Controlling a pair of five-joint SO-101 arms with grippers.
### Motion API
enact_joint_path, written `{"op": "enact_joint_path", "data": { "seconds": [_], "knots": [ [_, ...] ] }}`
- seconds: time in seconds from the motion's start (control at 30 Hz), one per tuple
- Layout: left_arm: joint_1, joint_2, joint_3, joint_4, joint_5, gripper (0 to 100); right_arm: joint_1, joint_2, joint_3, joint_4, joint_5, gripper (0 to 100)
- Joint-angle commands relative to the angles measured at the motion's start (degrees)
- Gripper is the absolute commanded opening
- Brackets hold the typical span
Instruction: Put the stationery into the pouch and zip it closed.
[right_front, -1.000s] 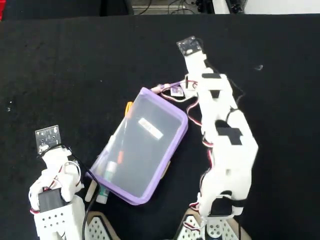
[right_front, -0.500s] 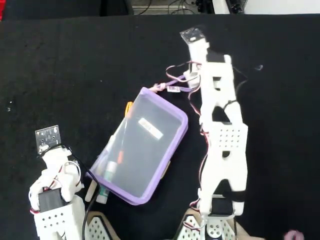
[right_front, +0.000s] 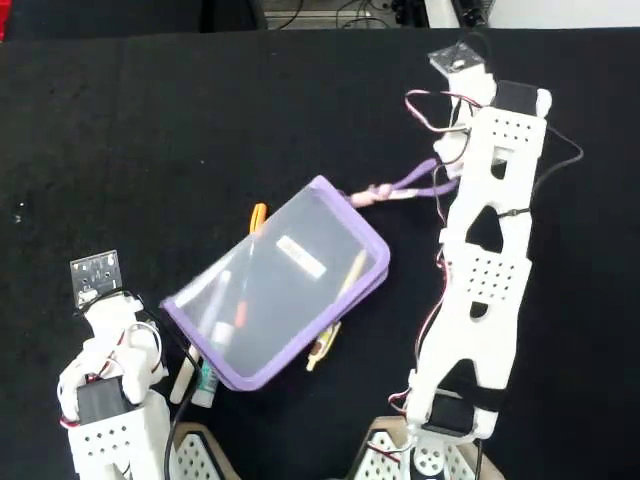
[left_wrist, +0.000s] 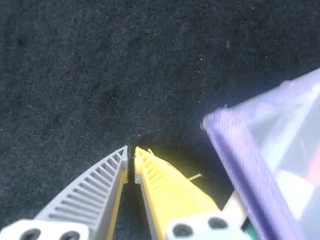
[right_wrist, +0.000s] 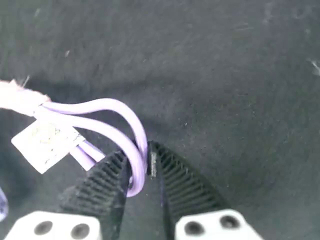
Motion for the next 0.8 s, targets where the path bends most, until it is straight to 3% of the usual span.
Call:
{"op": "enact_joint_path", "data": {
  "seconds": [0.0, 0.4, 0.63, 0.77],
  "knots": [
    [0.48, -0.44, 1.36, -1.23, -0.44, 3, 4.22, -1.36, -0.92, 2.11, 6.15, 1.1],
    [0.48, -0.44, 1.36, -1.23, -0.44, 3, 16.00, -1.45, 4.00, 2.20, 20.57, 2.1],
    [0.48, -0.44, 1.36, -1.23, -0.44, 3, 16.70, -2.07, 8.57, 2.11, 28.31, 27.1],
    [0.48, -0.44, 1.36, -1.23, -0.44, 3, 16.88, -6.64, 6.20, 2.11, 28.66, 33.9]
  ]
}}
